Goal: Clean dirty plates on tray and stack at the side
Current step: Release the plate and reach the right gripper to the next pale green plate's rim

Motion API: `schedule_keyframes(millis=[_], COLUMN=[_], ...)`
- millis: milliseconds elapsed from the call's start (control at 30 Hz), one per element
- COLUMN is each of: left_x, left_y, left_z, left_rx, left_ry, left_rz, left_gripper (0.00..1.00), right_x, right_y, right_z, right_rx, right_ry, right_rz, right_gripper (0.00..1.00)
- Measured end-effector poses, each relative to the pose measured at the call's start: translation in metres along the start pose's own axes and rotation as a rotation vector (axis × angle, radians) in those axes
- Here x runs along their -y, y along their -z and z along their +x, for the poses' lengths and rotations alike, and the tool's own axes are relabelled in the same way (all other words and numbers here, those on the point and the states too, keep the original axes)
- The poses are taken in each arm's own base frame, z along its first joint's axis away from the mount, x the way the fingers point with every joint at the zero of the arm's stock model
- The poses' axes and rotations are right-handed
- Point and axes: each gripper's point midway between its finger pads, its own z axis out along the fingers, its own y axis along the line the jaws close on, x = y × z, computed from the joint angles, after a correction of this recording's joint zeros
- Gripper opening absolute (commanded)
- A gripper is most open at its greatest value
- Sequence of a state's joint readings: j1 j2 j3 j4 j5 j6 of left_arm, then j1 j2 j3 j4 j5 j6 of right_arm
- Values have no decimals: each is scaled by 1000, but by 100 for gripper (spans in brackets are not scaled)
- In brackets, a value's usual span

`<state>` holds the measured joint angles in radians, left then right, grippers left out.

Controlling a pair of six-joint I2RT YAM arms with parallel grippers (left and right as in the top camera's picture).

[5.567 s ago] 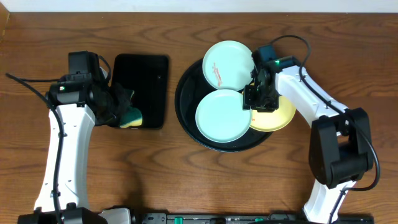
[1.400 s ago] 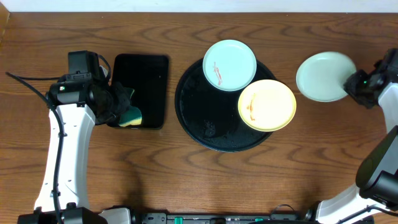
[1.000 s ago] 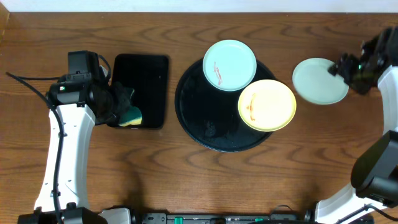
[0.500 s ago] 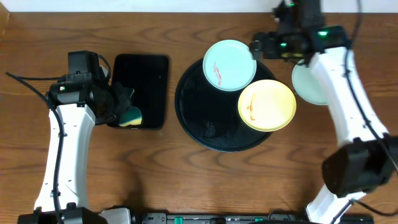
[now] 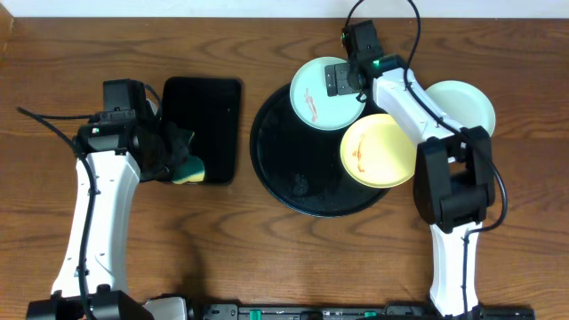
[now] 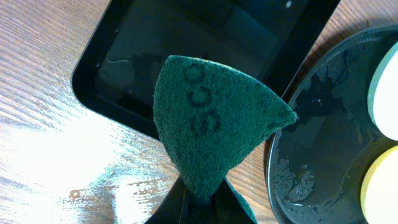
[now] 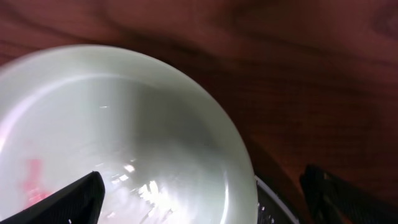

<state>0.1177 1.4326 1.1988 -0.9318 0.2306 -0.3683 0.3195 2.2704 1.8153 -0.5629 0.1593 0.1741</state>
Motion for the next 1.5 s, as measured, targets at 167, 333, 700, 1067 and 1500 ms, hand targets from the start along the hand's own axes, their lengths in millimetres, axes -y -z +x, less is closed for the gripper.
schedule_keyframes(millis=[167, 333, 700, 1067, 1500], left_x=[2, 2, 2, 3, 3], left_y=[0, 0, 0, 0, 0], left_z=[-4, -5, -5, -5, -5], left_rx=[15, 20, 19, 18, 18], left_ry=[-3, -4, -4, -4, -4], left_rz=[7, 10, 10, 13, 13], left_gripper=[8, 8, 8, 8, 8], right_x=[10, 12, 8, -18, -65], right_y=[-12, -13, -12, -1, 18], right_z=[7, 9, 17, 45, 80], right_rx=[-23, -39, -73, -209, -340], right_ry=[-10, -22, -18, -7, 23], right_rz=[12, -14, -39, -160, -249], right_gripper=[73, 51, 22, 1, 51])
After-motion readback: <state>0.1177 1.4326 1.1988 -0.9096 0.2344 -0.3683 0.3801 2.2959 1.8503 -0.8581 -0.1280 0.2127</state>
